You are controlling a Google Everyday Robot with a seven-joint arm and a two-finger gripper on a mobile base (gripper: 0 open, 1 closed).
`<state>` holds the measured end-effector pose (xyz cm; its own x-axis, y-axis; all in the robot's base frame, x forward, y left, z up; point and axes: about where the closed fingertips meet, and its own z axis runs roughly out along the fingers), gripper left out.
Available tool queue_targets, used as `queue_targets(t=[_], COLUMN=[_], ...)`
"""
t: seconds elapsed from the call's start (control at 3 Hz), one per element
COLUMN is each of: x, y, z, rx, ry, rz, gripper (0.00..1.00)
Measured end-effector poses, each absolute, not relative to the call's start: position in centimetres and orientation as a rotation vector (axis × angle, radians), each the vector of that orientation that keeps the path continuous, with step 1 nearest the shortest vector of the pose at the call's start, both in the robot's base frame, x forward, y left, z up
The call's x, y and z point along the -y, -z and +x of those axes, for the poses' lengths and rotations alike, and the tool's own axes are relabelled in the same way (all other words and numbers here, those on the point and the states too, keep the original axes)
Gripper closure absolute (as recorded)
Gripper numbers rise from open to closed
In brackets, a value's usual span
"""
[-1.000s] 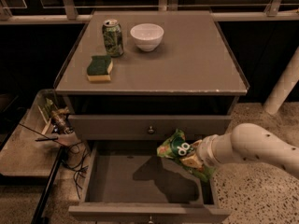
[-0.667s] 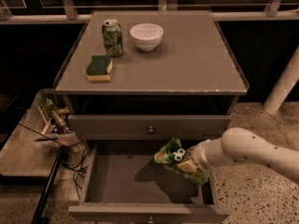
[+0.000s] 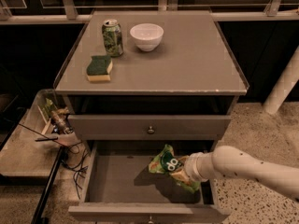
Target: Place green rice chip bag into middle drawer
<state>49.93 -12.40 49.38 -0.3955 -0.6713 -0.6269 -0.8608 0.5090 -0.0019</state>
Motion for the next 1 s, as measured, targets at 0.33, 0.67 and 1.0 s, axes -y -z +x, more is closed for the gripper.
queue_targets(t=[0.33,0.67,1.0], x=[12.0,12.2,12.2], y=[-48.0,-46.6,-44.9], z=[50.6,52.1,54.4], rx=[-2.052,-1.964,-1.943], ry=[-0.469,-0.511,-0.543], rz=[-1.223,-1.207,-1.207], gripper=[1.00,1.00,1.00])
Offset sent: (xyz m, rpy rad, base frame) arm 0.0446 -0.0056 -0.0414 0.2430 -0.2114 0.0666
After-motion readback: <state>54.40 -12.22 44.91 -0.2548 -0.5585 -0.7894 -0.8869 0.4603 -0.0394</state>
